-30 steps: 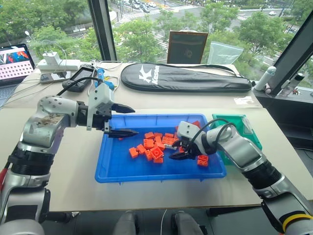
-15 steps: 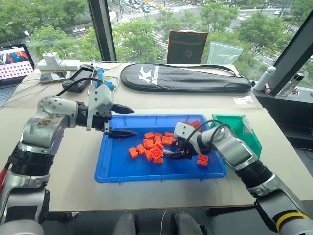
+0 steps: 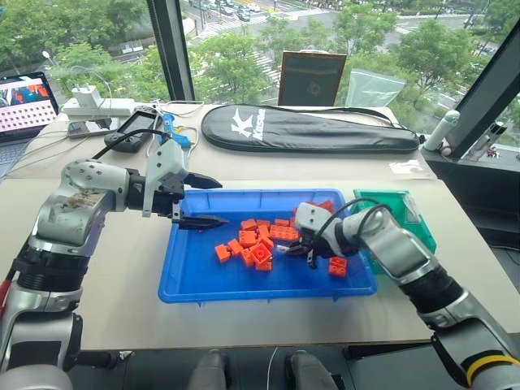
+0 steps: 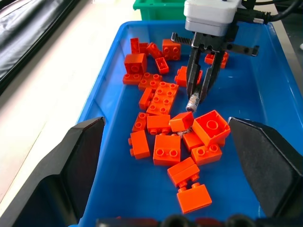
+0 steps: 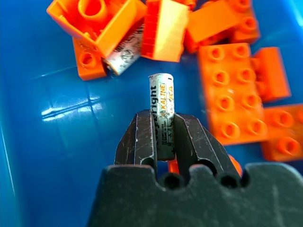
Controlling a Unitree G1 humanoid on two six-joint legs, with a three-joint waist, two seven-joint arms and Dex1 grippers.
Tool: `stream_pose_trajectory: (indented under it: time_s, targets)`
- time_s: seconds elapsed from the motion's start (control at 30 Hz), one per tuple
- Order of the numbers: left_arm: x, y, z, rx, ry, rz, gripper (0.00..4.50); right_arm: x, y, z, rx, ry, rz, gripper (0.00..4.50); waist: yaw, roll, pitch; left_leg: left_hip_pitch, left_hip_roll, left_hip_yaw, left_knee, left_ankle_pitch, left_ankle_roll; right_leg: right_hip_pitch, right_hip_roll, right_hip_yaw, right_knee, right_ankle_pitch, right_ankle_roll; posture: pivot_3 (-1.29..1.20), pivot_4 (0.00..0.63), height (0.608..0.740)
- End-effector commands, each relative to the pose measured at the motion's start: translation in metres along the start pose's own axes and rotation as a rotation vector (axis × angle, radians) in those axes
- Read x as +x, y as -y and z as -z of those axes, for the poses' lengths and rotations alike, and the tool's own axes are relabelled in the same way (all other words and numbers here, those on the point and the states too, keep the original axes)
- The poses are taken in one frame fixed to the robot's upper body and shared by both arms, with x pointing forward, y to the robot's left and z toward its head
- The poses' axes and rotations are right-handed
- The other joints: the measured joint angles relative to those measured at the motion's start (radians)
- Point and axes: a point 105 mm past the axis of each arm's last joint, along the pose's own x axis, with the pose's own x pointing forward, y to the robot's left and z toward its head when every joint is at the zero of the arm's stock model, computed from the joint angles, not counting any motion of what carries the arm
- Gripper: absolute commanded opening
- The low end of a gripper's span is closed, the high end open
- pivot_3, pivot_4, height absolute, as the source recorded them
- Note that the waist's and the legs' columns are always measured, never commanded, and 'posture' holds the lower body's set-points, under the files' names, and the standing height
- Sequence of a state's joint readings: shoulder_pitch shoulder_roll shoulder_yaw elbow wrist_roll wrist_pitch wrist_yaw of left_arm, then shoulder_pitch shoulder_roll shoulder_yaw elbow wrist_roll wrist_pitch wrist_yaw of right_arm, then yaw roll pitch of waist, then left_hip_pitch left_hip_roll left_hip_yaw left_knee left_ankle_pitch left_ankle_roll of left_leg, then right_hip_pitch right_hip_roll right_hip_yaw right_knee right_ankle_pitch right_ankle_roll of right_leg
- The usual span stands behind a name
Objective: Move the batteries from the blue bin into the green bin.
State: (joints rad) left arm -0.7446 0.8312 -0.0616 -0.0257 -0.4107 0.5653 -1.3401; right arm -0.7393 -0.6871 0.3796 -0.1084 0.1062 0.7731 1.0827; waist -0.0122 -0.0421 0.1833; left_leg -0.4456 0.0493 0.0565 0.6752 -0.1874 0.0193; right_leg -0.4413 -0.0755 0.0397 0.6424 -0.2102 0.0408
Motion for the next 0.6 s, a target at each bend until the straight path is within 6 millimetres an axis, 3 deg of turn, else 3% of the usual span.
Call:
stream_pose_trajectory:
  time_s: [0.03,0.2,0.3,0.4,0.57,0.6]
  targets:
    - [-0.001,0.01,-0.018,-0.014,0.06,0.082,4.5,-0.054,0.033,-0.008,0.002,0.018,0.177,0.25,0.001,0.0,0.0,0.0,0.0,0.0,0.0,0.0,0.0,0.0,0.0,0.0,0.0,0.0,0.0,0.0,0.15,0.734]
    - [0.004,0.009,-0.033,-0.023,0.151,0.097,4.5,-0.114,0.066,0.02,0.05,-0.085,0.396,0.25,0.012,0.0,0.0,0.0,-0.001,0.0,0.0,0.0,0.0,0.0,-0.001,0.0,-0.002,0.0,0.0,0.0,0.15,0.734]
    - [0.009,0.007,-0.046,-0.008,0.22,0.106,4.5,-0.145,0.076,0.049,0.106,-0.17,0.51,0.25,0.011,0.0,0.0,0.0,0.0,0.0,0.0,0.0,0.0,0.0,-0.001,0.0,-0.002,0.0,0.0,0.0,0.15,0.734]
    - [0.012,0.005,-0.053,0.0,0.252,0.109,4.5,-0.151,0.079,0.062,0.12,-0.195,0.549,0.25,0.01,0.0,0.0,0.0,-0.001,0.001,-0.001,0.0,0.0,0.0,-0.001,0.0,-0.002,0.0,0.0,0.0,0.15,0.734]
    - [0.016,0.002,-0.053,0.011,0.25,0.101,4.5,-0.142,0.078,0.073,0.144,-0.195,0.541,0.25,-0.009,0.0,0.0,0.001,0.0,0.001,-0.001,0.0,0.0,0.0,0.0,0.002,-0.001,0.0,0.0,0.0,0.15,0.734]
    - [0.016,0.0,-0.051,0.017,0.239,0.09,4.5,-0.142,0.079,0.074,0.14,-0.195,0.554,0.75,-0.01,0.0,0.0,0.001,0.0,0.0,-0.001,0.0,0.0,0.0,0.0,0.002,-0.001,0.0,0.0,0.0,0.15,0.734]
